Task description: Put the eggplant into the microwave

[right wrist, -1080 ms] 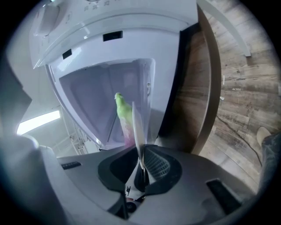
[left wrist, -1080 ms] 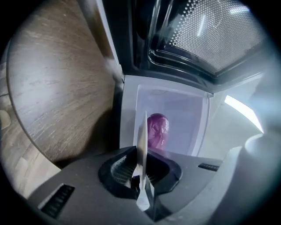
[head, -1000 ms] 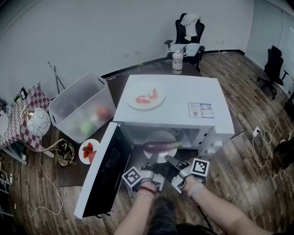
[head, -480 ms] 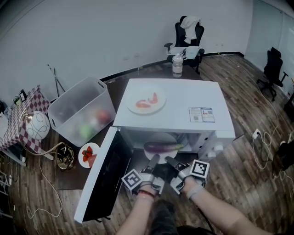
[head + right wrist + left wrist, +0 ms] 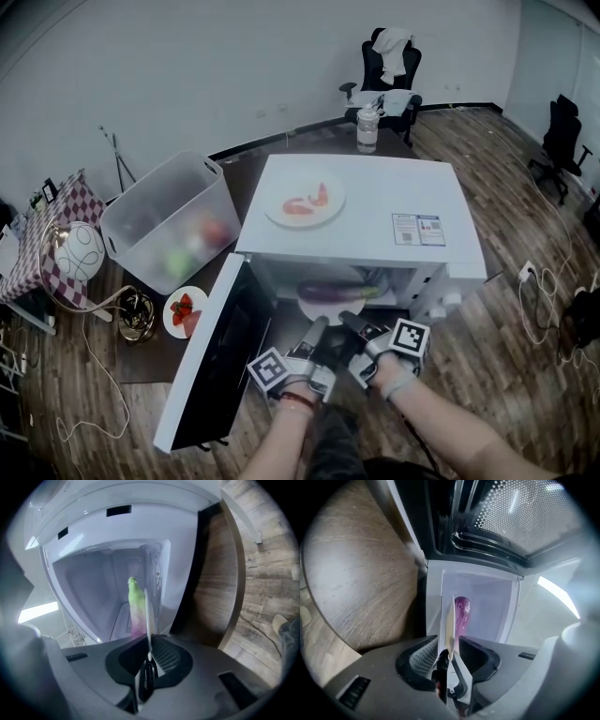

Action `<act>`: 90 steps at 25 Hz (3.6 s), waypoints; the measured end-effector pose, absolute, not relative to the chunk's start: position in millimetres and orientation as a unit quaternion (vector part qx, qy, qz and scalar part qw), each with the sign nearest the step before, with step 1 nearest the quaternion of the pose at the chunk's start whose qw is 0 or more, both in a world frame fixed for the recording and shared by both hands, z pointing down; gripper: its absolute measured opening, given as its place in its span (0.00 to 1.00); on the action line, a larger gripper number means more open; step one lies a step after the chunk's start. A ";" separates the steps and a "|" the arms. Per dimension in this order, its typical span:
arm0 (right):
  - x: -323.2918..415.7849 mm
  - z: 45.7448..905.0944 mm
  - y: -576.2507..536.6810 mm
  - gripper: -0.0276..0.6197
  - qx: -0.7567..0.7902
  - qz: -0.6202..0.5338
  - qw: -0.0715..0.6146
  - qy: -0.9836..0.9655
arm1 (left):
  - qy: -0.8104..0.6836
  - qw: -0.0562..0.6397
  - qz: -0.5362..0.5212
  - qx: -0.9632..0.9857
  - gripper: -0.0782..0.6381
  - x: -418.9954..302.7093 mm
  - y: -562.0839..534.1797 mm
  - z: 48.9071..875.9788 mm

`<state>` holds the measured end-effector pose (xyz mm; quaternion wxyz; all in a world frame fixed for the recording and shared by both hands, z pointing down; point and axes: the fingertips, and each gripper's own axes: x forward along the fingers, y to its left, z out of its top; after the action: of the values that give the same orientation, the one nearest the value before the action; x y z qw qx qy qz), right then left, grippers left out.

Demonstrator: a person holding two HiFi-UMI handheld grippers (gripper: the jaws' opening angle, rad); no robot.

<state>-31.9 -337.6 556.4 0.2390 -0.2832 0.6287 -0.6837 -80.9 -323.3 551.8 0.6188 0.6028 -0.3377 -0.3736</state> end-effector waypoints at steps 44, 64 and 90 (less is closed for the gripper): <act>-38.9 546.6 -339.1 0.12 -0.267 -0.655 0.189 0.681 | -0.360 0.609 -0.399 0.583 0.13 -95.1 -351.1 545.7; -39.0 551.4 -360.5 0.07 -0.280 -0.662 0.212 0.662 | -0.341 0.614 -0.390 0.595 0.13 -87.2 -353.3 543.7; -36.0 550.9 -373.1 0.08 -0.290 -0.656 0.212 0.663 | -0.343 0.601 -0.327 0.644 0.11 -74.8 -356.9 534.5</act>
<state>-36.0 -373.1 550.9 0.2121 -0.2900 0.6635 -0.6563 -74.8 -356.9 534.5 0.6011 0.6439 -0.3425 -0.3267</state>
